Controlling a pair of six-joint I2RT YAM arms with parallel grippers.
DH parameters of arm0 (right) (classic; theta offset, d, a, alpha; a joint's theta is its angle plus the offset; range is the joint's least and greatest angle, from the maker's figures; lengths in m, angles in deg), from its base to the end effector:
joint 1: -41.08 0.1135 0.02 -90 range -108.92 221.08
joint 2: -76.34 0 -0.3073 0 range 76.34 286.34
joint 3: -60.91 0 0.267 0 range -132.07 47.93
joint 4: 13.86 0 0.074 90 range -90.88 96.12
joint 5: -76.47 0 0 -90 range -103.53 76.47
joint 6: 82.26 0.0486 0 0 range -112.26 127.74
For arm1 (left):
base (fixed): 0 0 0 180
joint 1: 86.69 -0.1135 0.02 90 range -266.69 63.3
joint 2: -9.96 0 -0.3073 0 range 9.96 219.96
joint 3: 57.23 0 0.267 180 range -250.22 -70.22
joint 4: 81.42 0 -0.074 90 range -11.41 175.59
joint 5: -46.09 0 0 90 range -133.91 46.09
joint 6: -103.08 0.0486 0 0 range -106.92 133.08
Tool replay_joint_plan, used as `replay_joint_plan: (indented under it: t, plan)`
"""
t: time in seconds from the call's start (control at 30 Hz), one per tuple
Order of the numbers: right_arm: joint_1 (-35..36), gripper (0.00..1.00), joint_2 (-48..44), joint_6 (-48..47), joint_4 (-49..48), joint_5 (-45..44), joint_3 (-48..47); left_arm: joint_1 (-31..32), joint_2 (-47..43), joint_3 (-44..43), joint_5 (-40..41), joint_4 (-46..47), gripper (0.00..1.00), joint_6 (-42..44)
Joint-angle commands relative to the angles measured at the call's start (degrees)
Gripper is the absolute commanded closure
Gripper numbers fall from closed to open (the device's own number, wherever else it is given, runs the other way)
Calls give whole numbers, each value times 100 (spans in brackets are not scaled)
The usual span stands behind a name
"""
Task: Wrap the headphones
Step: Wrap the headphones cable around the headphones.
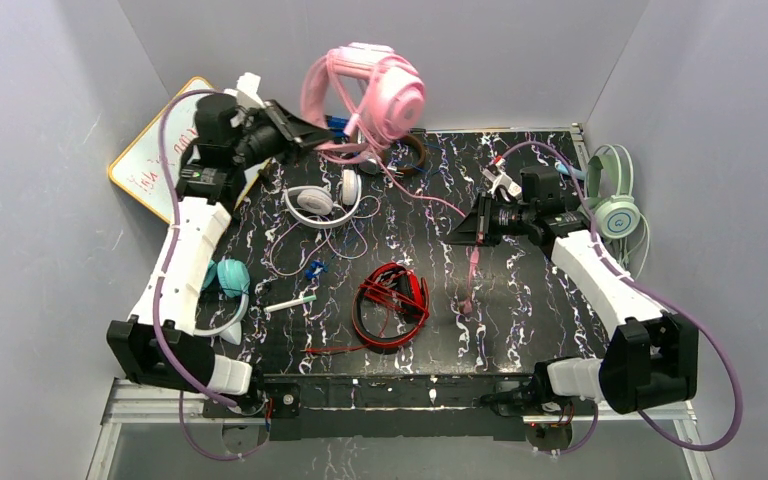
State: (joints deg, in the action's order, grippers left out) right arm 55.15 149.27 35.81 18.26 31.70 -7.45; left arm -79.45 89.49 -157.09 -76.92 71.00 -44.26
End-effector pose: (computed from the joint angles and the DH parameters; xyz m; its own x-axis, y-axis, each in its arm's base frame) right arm 0.2659 0.1022 0.3213 -0.8518 0.1282 -0.5080 -0.3656 0.5490 0.7516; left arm 0.3224 -0.0676 0.4940 -0.6079 -0.6344 -0.4775 0.2410 0.4256 -0.8723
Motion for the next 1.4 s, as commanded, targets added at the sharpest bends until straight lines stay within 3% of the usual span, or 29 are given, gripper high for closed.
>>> replay_joint_plan:
  t: [0.0,0.1,0.33,0.47,0.67,0.8,0.93,1.07,1.23,1.37]
  plan:
    - [-104,99,184,38,-404,275,-152,1070,-257,103,-1456,1107,100,307]
    - [-217,99,339,-105,-207,246,-472,1459,-466,356,-1804,1107,100,646]
    - [-554,99,323,-91,-125,183,-975,1707,-1038,955,-2241,1031,100,1056]
    - [-680,99,389,13,-148,208,-1283,1963,-1139,1028,-2068,142,100,1878]
    - [-725,99,406,111,-87,319,-1739,2251,-1002,757,-540,-1934,100,3752]
    - [-722,99,420,104,4,491,-1940,2671,-890,815,705,-2532,100,4575]
    - [-728,99,379,428,-283,1073,-1834,3189,-776,871,2614,-2883,100,5230]
    - [-721,99,301,1567,-1657,1824,-1264,3329,-541,514,4457,-2982,100,5414]
    - [-628,96,355,2211,-2301,2147,-1089,3403,-357,35,5368,-2800,100,5426]
    - [-353,87,323,2500,-2577,2125,-1100,3458,-278,-90,5481,-2551,100,5464]
